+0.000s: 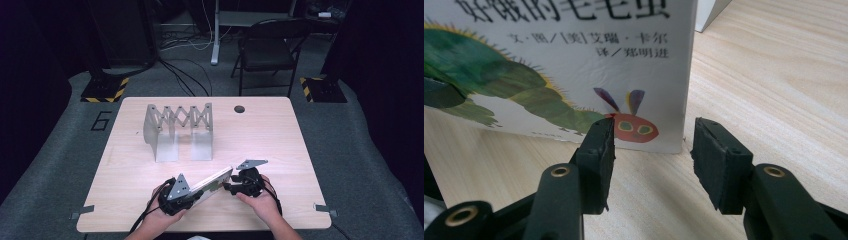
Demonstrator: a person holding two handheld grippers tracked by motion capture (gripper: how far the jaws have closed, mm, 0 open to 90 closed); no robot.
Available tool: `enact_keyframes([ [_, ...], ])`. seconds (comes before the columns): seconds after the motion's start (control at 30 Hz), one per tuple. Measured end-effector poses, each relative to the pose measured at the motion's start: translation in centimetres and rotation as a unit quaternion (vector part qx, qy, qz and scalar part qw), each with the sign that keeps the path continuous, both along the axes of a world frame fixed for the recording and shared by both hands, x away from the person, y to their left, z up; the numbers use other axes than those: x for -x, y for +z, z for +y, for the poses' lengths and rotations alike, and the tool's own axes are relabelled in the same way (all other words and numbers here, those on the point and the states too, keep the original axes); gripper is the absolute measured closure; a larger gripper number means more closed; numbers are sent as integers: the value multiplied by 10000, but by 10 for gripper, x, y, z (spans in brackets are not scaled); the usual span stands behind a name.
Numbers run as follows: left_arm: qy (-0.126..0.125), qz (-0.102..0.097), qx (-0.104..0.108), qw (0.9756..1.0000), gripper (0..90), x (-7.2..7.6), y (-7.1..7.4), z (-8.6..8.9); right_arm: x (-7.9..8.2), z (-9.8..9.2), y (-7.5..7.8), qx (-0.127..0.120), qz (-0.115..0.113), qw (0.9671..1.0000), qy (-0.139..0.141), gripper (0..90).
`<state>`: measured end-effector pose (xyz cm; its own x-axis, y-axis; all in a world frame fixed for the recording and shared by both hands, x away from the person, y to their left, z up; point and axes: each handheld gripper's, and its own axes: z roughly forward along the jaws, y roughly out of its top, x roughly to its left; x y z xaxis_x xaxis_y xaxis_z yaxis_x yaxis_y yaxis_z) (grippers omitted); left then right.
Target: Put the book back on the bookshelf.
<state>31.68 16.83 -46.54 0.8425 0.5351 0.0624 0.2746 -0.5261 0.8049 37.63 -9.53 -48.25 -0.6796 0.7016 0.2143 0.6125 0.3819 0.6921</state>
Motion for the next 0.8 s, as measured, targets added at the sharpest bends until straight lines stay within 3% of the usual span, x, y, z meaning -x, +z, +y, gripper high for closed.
enact_keyframes([
  [0.2, 68, 71, 179, 9998, 759, 0, 6, 6, 0, -1, 0, 3, -69, 10000, 25, 518],
  [0.3, 120, 94, 250, 9996, 759, -2, 8, 10, 1, -2, 2, -2, 11, 10000, -30, 517],
  [0.33, 191, 89, 289, 9994, 759, -1, 9, 12, 0, -3, 1, -13, -75, 10000, -3, 517],
  [0.37, 215, 36, 281, 9994, 759, -2, 10, 14, 1, -3, 2, -8, 13, 10000, -55, 517],
  [0.53, 349, 11, 308, 9989, 759, -4, 13, 23, -1, -5, 1, 3, -53, 10000, -41, 516],
  [0.73, 549, -36, 394, 9977, 759, -6, 16, 32, 0, -6, 1, 21, 56, 9999, -93, 515],
  [0.8, 548, -61, 366, 9978, 759, -7, 17, 34, -1, -6, 0, 28, -21, 10000, -61, 515],
])
